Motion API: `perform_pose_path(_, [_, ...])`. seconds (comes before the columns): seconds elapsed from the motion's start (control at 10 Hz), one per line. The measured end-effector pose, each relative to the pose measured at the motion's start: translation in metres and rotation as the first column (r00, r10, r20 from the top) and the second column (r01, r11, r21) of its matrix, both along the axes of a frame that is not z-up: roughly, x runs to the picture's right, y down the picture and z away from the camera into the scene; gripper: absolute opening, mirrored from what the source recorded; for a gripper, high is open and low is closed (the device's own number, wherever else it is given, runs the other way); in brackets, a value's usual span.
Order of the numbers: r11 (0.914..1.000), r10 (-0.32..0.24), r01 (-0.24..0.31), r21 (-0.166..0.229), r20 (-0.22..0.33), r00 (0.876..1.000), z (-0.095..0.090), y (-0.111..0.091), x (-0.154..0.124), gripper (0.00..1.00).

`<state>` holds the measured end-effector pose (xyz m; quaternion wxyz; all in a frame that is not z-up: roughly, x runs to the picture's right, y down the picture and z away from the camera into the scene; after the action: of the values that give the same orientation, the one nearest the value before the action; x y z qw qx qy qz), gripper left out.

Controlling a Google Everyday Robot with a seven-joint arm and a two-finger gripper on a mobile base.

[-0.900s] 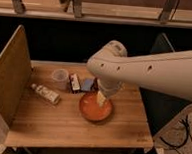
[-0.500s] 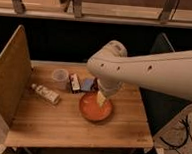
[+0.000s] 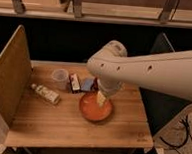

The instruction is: Drag the ceramic bowl in a circle

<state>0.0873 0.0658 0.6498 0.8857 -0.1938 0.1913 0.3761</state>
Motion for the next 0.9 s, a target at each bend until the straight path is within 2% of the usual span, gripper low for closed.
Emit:
perform_pose_path(0.7, [1.0000, 0.001, -0.001, -0.001, 0.001, 1.000, -0.0001, 0.0000, -0.0001, 0.72])
perform_pose_path(0.8, [1.0000, 0.006, -0.006, -0.001, 0.004, 1.000, -0.0001, -0.0001, -0.0002, 0.72])
perform_pose_path(0.9, [0.9991, 0.041, -0.041, -0.005, 0.018, 0.999, 0.0005, -0.0003, 0.0005, 0.72])
